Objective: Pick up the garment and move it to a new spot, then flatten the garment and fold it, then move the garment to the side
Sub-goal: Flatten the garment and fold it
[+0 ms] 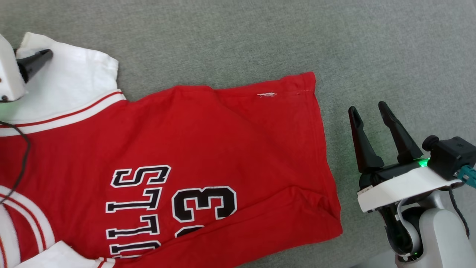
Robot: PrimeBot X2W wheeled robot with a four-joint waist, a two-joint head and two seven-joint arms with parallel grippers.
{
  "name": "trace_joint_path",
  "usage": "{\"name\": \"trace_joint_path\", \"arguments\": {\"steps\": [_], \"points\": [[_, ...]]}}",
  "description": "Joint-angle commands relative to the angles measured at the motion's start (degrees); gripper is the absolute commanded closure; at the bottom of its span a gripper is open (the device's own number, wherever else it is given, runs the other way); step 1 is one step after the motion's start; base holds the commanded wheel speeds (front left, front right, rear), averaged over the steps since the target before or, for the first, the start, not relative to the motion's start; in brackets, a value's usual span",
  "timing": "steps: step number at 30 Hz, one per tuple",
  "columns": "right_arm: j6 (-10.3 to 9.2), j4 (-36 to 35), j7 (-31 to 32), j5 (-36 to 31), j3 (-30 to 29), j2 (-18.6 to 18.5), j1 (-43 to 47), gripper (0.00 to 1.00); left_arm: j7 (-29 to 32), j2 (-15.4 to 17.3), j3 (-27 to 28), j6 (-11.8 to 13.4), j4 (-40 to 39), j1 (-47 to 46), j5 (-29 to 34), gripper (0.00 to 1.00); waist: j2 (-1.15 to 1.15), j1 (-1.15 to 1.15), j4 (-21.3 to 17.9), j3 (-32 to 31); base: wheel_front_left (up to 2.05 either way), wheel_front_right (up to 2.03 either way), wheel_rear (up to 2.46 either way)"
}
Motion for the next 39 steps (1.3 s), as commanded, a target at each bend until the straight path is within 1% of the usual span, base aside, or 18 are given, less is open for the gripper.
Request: {"name": "trace_joint_path", "arguments": {"steps": [1,4,6,8,9,10,12,15,18,21,25,28,34,38,39], "points": [[-0.02,0.4,-0.5,0.6,0.4,0.4,-1.0,0.0,1.0,0.7,-0.5,0.9,0.7,-0.6,0.8,0.0,0.0,-0.01,-1.2,1.3,0.0,0.0,0.0],[-0.02,1.1,-0.7,1.1,0.7,0.5,-1.2,0.0,3.6,0.5,-1.9,2.3,2.2,1.1,0.8,0.0,0.0,-0.01,-1.7,1.9,0.0,0.0,0.0],[-0.02,1.4,-0.9,1.6,0.7,0.5,-1.4,0.0,6.8,0.3,-3.4,3.3,3.2,2.8,0.3,0.0,0.0,-0.01,-1.8,2.1,0.0,0.0,0.0],[-0.02,1.7,-0.1,2.4,0.7,0.6,-1.8,0.0,10.5,-0.5,-5.0,4.2,3.7,4.7,-0.8,0.67,0.0,-0.01,-1.9,2.1,0.0,0.0,0.0],[-0.02,1.7,-0.1,2.4,0.7,0.6,-1.8,0.0,10.5,-0.5,-5.0,4.2,3.7,4.7,-0.8,0.67,0.0,-0.01,-1.9,2.1,0.0,0.0,0.0],[-0.02,1.7,0.3,2.8,0.9,0.6,-2.0,0.0,10.8,-0.8,-5.1,4.3,3.5,4.8,-0.9,1.0,0.0,-0.01,-1.8,2.1,0.0,0.0,0.0],[-0.02,1.7,1.6,4.0,1.1,0.5,-2.5,0.0,9.8,-1.4,-5.1,4.4,3.0,4.7,-0.4,1.0,0.0,-0.01,-1.6,1.8,0.0,0.0,0.0],[-0.02,2.1,4.9,6.1,1.5,-0.8,-3.7,0.0,6.8,-1.8,-4.5,4.7,2.9,3.7,0.5,1.0,0.0,-0.01,-1.1,1.0,0.0,0.0,0.0],[-0.02,3.1,10.1,8.5,2.2,-2.3,-5.9,0.0,3.4,-2.7,-3.6,4.9,2.8,2.2,1.5,1.0,0.0,-0.01,0.1,-0.3,0.0,0.0,0.0],[-0.02,4.3,16.0,11.4,2.7,-5.0,-8.2,0.0,-0.2,-4.0,-2.7,5.0,2.8,0.4,2.2,1.0,0.0,-0.01,2.0,-1.5,0.0,0.0,0.0],[-0.02,6.7,24.6,13.3,1.7,-7.4,-11.4,0.0,-4.4,-5.7,-1.9,4.3,2.1,-1.7,2.7,1.0,0.0,-0.01,5.2,-2.4,0.0,0.0,0.0],[-0.02,8.7,30.6,14.1,0.6,-8.9,-14.2,0.0,-7.0,-7.3,-2.0,3.3,0.9,-2.6,3.3,1.0,0.0,-0.01,7.9,-2.4,0.0,0.0,0.0],[-0.02,12.3,40.6,14.5,0.2,-10.4,-18.7,0.0,-11.5,-9.3,-2.8,1.3,-2.2,-3.6,4.9,1.0,0.0,-0.01,12.3,-1.5,0.0,0.0,0.0],[-0.02,15.4,47.8,14.5,0.7,-10.0,-19.4,0.0,-13.2,-10.2,-3.1,0.4,-3.3,-3.3,5.1,1.0,0.0,-0.01,14.0,-1.2,0.0,0.0,0.0],[-0.03,16.1,49.7,14.3,0.7,-9.8,-19.2,0.02,-13.6,-10.4,-3.1,0.3,-3.5,-3.1,5.0,1.0,0.0,-0.01,14.3,-1.2,0.0,0.0,0.0]]}}
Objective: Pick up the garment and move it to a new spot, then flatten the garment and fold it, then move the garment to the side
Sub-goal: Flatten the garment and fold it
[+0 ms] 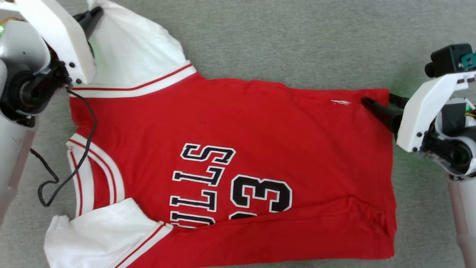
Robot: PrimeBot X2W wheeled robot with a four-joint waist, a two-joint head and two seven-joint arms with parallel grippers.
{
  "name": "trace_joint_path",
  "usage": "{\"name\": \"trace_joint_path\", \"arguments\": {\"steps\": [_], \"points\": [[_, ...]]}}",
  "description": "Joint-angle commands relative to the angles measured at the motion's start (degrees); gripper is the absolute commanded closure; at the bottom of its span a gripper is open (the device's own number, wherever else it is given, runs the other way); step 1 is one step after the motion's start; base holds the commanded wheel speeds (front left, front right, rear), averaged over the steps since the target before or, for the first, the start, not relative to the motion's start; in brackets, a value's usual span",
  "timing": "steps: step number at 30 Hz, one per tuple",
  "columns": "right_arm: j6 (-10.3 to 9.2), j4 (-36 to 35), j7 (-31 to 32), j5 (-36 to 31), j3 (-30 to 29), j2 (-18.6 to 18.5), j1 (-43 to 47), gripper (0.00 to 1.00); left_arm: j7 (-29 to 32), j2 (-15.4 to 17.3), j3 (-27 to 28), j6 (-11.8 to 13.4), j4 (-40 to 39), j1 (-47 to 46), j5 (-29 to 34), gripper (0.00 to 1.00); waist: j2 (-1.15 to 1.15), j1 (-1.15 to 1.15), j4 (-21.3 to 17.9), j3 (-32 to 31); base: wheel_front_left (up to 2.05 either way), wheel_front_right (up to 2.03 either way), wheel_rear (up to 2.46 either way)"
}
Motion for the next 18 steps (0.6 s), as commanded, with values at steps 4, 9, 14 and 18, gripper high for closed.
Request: {"name": "trace_joint_path", "arguments": {"steps": [4,9,14,18], "points": [[-0.01,3.5,4.9,-0.4,1.4,1.9,1.6,1.0,-1.4,-0.8,0.1,-0.5,-0.2,1.1,-0.2,1.0,0.0,0.0,1.2,0.1,0.0,0.0,0.0],[-0.02,0.1,2.5,-2.1,0.6,0.2,0.4,1.0,-3.3,-0.9,0.6,-0.7,0.5,2.6,-0.7,1.0,0.0,0.0,1.8,-1.3,0.0,0.0,0.0],[-0.02,-4.4,-1.7,-4.1,-0.5,-1.2,1.5,1.0,-7.0,-0.7,2.7,-0.3,-0.3,6.2,-2.5,1.0,0.0,0.0,2.4,-4.9,0.0,0.0,0.0],[-0.03,-7.1,-4.3,-5.0,-1.6,-1.6,5.1,1.0,-10.8,0.2,5.0,0.8,-2.9,12.2,-4.1,1.0,0.0,0.0,3.2,-9.0,0.0,0.0,0.0]]}}
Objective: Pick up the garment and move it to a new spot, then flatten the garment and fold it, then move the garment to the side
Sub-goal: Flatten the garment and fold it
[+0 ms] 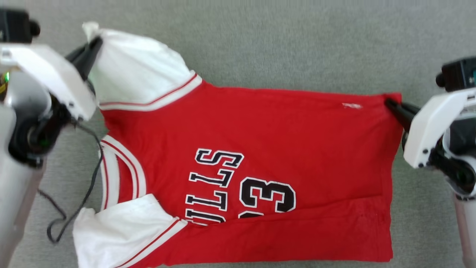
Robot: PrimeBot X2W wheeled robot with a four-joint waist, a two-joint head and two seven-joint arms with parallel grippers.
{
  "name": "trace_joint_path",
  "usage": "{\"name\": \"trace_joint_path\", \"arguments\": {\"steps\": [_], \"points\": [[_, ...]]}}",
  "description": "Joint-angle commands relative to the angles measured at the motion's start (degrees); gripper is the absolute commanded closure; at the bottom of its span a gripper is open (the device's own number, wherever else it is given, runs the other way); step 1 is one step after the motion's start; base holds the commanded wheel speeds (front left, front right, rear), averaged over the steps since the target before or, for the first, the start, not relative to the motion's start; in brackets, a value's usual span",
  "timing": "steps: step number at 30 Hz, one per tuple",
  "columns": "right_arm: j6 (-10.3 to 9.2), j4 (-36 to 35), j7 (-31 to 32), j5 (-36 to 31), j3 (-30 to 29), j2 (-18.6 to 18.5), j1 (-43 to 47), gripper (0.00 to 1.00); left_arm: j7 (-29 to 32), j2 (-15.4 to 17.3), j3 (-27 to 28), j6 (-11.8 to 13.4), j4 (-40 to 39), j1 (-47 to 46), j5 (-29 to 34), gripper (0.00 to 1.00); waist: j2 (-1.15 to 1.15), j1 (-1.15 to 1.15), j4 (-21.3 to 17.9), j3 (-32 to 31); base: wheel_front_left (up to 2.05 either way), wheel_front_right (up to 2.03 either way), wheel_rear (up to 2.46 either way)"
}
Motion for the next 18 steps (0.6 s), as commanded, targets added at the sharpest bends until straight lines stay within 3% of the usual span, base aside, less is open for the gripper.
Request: {"name": "trace_joint_path", "arguments": {"steps": [1,8,18], "points": [[-0.03,-0.7,-0.6,-0.4,-0.6,-0.5,2.4,1.0,-1.4,0.7,0.7,0.5,-1.1,3.4,-0.5,1.0,0.0,0.0,1.0,-3.7,0.0,0.0,0.0],[-0.03,-2.1,-2.5,-0.5,-3.4,0.5,13.0,1.0,-6.9,1.7,3.2,4.2,-7.3,20.3,-3.2,1.0,0.0,0.0,2.9,-11.1,0.0,0.0,0.0],[-0.03,-0.8,-5.5,0.4,-6.2,3.3,26.1,1.0,-9.5,-1.1,3.2,7.7,-10.4,42.1,-9.6,1.0,0.0,0.0,4.5,-16.0,0.0,0.0,0.0]]}}
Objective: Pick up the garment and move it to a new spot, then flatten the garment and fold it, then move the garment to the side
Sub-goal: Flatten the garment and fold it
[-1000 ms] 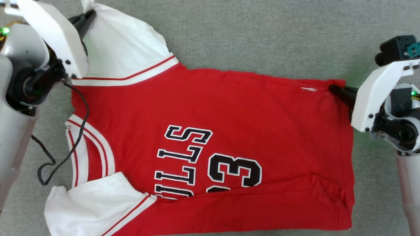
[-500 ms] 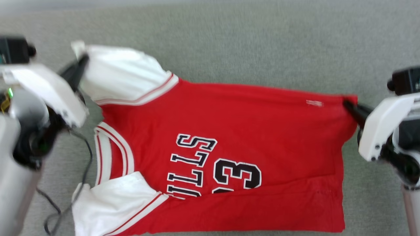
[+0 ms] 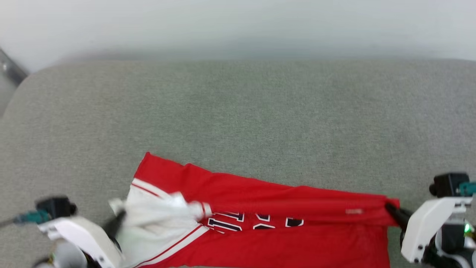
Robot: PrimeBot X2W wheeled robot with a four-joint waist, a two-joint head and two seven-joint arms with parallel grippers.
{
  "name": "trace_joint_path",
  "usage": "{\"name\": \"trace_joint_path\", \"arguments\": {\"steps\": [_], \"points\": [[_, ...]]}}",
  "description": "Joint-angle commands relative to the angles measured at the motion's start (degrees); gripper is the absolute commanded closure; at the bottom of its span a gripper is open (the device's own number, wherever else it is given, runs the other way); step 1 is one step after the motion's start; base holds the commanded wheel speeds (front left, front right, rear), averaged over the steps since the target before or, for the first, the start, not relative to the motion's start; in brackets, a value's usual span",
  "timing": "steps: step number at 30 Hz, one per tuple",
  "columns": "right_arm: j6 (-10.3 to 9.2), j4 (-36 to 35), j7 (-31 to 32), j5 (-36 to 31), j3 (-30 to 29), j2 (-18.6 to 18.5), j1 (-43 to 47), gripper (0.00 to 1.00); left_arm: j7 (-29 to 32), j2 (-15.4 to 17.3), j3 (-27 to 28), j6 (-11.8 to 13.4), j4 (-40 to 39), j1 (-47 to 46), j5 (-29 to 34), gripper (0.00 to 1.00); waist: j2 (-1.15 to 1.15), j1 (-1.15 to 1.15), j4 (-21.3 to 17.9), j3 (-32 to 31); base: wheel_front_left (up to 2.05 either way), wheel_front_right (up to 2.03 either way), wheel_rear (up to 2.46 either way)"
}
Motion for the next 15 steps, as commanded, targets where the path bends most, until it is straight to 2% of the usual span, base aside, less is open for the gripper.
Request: {"name": "trace_joint_path", "arguments": {"steps": [1,2,3,4,5,6,11,15], "points": [[-0.04,0.8,-1.2,0.1,-0.5,0.4,1.9,0.83,-0.1,-1.0,-0.8,0.4,0.2,2.3,-0.5,1.0,0.0,0.02,0.4,-0.7,0.0,0.0,0.0],[-0.04,1.5,-1.8,0.3,-0.7,0.8,2.7,0.58,0.0,-1.6,-1.3,0.5,0.4,3.4,-0.9,0.81,0.0,0.02,0.4,-0.8,0.0,0.0,0.0],[-0.04,2.2,-2.5,0.5,-0.7,1.1,3.4,0.0,-0.1,-2.4,-1.7,0.4,0.6,4.1,-1.3,0.53,0.0,0.02,0.3,-1.0,0.0,0.0,0.0],[-0.04,2.7,-3.3,0.7,-0.5,1.3,3.9,0.0,0.1,-3.1,-2.2,-0.1,1.1,4.8,-1.8,0.34,0.0,0.02,0.3,-1.2,0.0,0.0,0.0],[-0.04,3.4,-4.1,0.9,-0.3,1.5,4.4,0.0,0.0,-3.7,-2.5,-0.3,1.6,5.2,-1.9,0.05,0.0,0.02,0.2,-1.4,0.0,0.0,0.0],[-0.04,3.9,-4.9,1.1,0.0,1.5,5.0,0.0,-0.6,-4.2,-2.8,-0.5,2.2,5.5,-1.6,0.0,0.0,0.02,0.1,-1.5,0.0,0.0,0.0],[-0.04,3.7,-8.0,2.6,1.3,1.1,7.6,0.0,-3.3,-5.7,-3.8,-1.0,3.8,7.0,-0.3,0.0,0.0,0.02,-1.3,-3.3,0.0,0.0,0.0],[-0.04,-1.0,-8.7,3.3,1.1,-0.4,9.8,0.0,-9.0,-6.3,-2.5,0.4,1.5,7.0,2.7,0.0,0.0,0.02,-2.4,-5.1,0.0,0.0,0.0]]}}
